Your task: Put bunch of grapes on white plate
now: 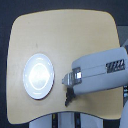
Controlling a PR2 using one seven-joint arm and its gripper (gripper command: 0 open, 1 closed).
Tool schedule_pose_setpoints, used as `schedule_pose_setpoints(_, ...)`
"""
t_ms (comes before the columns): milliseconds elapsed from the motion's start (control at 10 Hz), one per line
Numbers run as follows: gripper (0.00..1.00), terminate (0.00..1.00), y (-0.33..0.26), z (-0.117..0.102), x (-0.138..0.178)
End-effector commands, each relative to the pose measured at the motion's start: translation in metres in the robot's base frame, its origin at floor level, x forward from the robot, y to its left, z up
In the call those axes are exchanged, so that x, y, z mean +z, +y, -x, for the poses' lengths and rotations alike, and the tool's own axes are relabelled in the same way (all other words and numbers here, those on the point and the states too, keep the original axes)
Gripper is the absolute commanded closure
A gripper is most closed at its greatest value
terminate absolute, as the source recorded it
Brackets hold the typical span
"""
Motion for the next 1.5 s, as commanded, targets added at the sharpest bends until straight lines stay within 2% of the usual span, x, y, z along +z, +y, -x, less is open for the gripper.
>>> schedule_pose_setpoints(0, 0.0, 0.0, -0.001, -0.009, -0.024)
schedule_pose_setpoints(400, 0.0, 0.0, 0.003, -0.001, -0.015)
schedule_pose_setpoints(500, 1.0, 0.0, 0.008, 0.002, -0.013)
schedule_pose_setpoints(1400, 1.0, 0.0, 0.018, 0.002, -0.008)
